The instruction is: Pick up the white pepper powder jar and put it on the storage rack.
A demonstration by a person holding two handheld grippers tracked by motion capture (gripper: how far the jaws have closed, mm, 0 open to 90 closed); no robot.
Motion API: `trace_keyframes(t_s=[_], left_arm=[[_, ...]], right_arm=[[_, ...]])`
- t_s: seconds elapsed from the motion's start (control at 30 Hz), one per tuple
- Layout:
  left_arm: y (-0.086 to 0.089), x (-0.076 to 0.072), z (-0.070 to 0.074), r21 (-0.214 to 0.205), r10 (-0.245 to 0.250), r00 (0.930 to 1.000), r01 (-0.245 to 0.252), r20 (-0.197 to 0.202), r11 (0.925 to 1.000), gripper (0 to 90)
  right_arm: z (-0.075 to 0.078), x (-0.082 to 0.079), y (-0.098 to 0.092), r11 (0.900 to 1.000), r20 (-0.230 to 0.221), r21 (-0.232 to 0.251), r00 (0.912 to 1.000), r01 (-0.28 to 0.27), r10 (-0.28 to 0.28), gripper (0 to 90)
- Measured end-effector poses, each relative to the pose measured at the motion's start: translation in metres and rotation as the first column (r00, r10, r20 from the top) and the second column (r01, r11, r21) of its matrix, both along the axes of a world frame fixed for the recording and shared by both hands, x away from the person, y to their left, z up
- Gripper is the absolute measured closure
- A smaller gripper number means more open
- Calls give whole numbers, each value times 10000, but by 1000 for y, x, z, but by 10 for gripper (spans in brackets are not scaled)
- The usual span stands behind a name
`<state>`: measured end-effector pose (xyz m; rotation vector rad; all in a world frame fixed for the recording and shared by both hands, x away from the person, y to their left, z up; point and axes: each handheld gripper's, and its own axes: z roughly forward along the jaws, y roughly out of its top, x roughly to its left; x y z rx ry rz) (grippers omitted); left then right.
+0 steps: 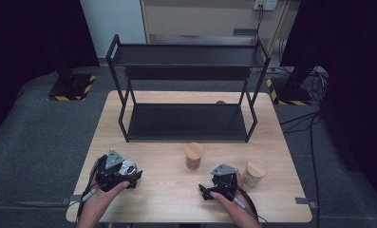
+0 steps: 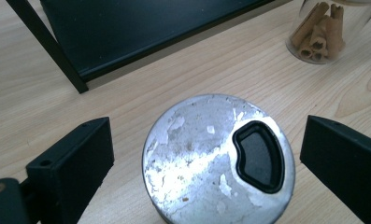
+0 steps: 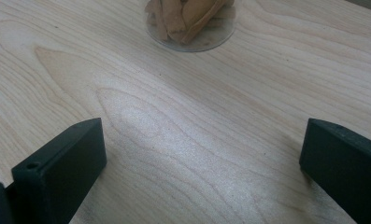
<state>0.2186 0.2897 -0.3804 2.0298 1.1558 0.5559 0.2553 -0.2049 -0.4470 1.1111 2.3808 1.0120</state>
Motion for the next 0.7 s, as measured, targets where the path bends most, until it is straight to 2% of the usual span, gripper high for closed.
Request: trace_keyframes(t_s=[0.7], left_arm=[[5, -4, -21, -189, -2, 10000, 2, 2, 9998, 18]], right_arm=[[0, 0, 0, 10000, 1, 0, 10000, 2, -2, 7]])
